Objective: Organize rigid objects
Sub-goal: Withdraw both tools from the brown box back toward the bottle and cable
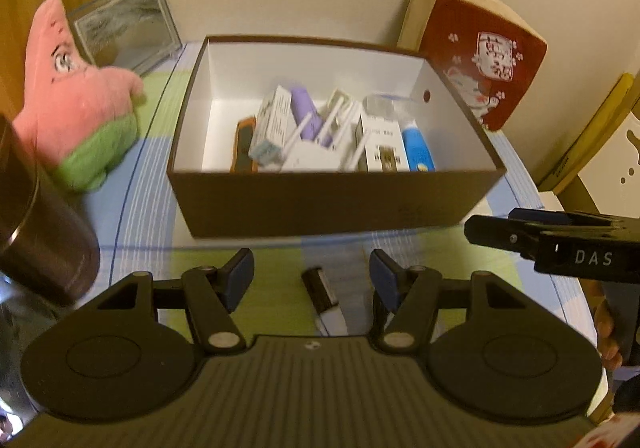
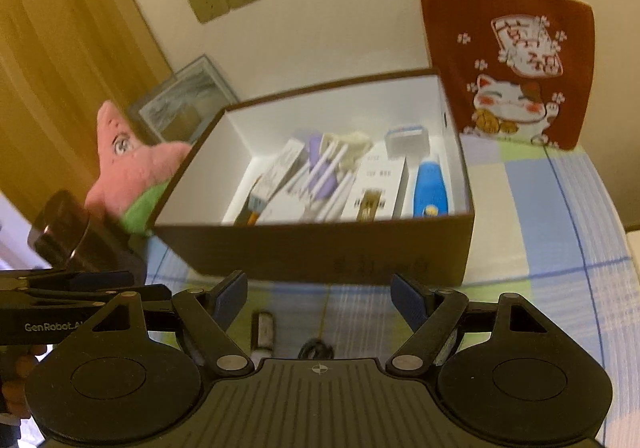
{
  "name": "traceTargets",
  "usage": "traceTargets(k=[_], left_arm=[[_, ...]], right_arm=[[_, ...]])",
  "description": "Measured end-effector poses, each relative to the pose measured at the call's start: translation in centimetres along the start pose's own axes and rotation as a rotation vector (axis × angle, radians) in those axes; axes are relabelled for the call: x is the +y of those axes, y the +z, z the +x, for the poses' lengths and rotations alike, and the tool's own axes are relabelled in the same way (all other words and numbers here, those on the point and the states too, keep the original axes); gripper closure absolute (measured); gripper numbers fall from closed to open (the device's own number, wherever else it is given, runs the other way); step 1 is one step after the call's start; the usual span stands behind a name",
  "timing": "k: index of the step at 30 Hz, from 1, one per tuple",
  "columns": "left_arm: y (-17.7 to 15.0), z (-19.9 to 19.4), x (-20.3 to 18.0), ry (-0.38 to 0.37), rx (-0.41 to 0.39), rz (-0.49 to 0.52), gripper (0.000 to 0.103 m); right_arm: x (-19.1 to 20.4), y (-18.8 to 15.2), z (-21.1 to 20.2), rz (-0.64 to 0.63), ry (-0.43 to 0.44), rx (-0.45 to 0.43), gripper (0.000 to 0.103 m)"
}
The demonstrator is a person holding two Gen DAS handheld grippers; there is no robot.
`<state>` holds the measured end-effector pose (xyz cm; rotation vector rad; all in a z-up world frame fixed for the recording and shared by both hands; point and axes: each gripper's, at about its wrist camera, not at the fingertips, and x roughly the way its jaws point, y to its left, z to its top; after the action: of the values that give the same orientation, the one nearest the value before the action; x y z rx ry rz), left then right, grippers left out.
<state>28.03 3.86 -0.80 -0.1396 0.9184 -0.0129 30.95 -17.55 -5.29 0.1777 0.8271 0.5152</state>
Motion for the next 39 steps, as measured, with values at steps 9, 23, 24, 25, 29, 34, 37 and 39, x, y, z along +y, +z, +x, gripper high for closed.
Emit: traceTargets(k=[9,23,24,25,29,34,37,39], left_arm=[[-2.8,-0.5,-0.4,0.015,0.037,-0.015,0.043],[-6.5,0.0,-0.9,0.047,0.112,-0.019,0.043],[-6.7,0.1,-0.9,0.050,0.118,-0.019,0.043],[-7.0,0.2,-0.9,0.053,0.124,-0.019,0.043],[-7.7,0.5,-0.9,0.060,0.143,-0.025,0.043],[-8.5,1.0,-1.0,0.071,0.167,-0.021,0.043],[-9.0,1.4,-1.0,0.072,0.180,-0.024,0.043],[-9.2,1.6,-1.0,0.075,0.187,-0.026,0.043]], right_arm=[[0.7,-3.0,-0.3,-0.012,0.000,0.063,0.027],[1.9,-6.6,0.3,-0.059,0.001,0.151,0.027],[2.0,-6.9,0.5,-0.064,0.003,0.160,0.027],[2.1,-7.1,0.6,-0.067,0.003,0.166,0.027],[2.2,-7.9,1.1,-0.077,0.005,0.191,0.027],[2.5,-8.5,1.9,-0.092,0.003,0.219,0.027],[2.5,-8.8,2.4,-0.093,-0.002,0.236,0.027],[2.5,-9.0,2.6,-0.093,-0.003,0.245,0.027]])
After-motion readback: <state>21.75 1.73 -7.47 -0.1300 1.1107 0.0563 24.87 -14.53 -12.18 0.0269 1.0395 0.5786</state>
